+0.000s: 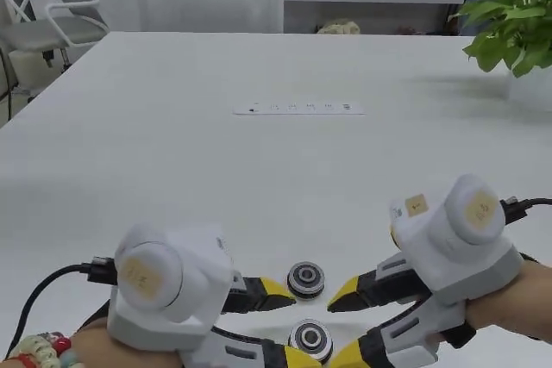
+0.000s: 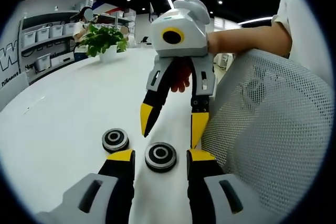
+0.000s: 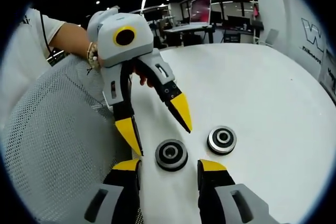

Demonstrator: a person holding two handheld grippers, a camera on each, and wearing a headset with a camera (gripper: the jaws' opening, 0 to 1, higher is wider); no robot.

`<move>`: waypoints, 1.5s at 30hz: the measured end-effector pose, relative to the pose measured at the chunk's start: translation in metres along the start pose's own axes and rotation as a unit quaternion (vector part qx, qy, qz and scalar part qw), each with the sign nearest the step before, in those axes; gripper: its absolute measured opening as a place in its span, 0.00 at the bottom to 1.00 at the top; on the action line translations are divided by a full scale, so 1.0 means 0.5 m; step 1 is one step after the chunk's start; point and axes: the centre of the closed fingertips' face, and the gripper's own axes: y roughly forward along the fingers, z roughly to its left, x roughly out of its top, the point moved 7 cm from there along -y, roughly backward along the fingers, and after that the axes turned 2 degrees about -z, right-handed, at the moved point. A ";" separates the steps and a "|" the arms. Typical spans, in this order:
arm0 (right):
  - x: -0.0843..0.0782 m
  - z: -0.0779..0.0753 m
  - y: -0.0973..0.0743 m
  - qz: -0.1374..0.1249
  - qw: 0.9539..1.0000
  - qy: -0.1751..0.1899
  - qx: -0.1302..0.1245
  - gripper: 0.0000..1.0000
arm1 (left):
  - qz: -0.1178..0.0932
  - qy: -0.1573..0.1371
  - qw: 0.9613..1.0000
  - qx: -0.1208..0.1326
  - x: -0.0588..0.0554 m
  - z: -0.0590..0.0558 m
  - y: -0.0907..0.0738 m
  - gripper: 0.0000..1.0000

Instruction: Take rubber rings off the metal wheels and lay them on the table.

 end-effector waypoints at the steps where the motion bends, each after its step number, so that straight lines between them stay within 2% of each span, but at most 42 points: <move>1: -0.001 0.000 0.000 0.001 1.000 -0.001 0.000 0.40 | 0.002 0.001 1.000 -0.001 -0.002 -0.001 0.001 0.34; 8: -0.017 -0.001 0.002 0.027 1.000 -0.009 -0.003 0.38 | 0.015 0.010 1.000 -0.011 -0.009 -0.009 0.011 0.29; 15: -0.024 0.000 0.004 0.038 0.999 -0.017 -0.003 0.35 | 0.012 0.020 1.000 -0.012 -0.004 -0.011 0.013 0.25; 19: -0.020 -0.001 0.008 0.032 0.999 -0.020 -0.002 0.34 | 0.005 0.019 1.000 -0.005 0.000 -0.005 0.011 0.22; 25: -0.012 -0.001 0.014 0.024 0.999 -0.027 -0.004 0.31 | 0.006 0.016 1.000 -0.001 -0.002 -0.002 0.016 0.18; 28: -0.011 0.000 0.017 0.028 0.999 -0.038 -0.007 0.28 | -0.004 0.019 1.000 -0.006 0.005 -0.006 0.019 0.13; 33: -0.009 0.000 0.020 0.032 0.998 -0.047 -0.008 0.26 | 0.007 0.034 0.999 0.000 0.000 -0.004 0.025 0.11; 35: -0.009 0.000 0.021 0.032 0.999 -0.043 -0.008 0.26 | 0.006 0.032 0.999 -0.003 -0.001 -0.005 0.025 0.10; 38: -0.008 -0.004 0.024 0.025 0.999 -0.020 -0.012 0.26 | 0.012 0.054 0.998 0.000 -0.003 -0.002 0.024 0.08; 41: -0.011 -0.009 0.026 0.028 0.999 -0.020 -0.018 0.25 | 0.003 0.044 0.999 0.001 -0.003 0.000 0.025 0.08; 44: -0.011 -0.005 0.028 0.027 0.999 -0.022 -0.008 0.22 | 0.001 0.044 0.999 0.000 -0.003 0.000 0.026 0.08; 45: -0.010 -0.007 0.027 0.027 0.999 -0.027 -0.012 0.21 | 0.000 0.044 0.999 0.000 -0.003 0.000 0.026 0.08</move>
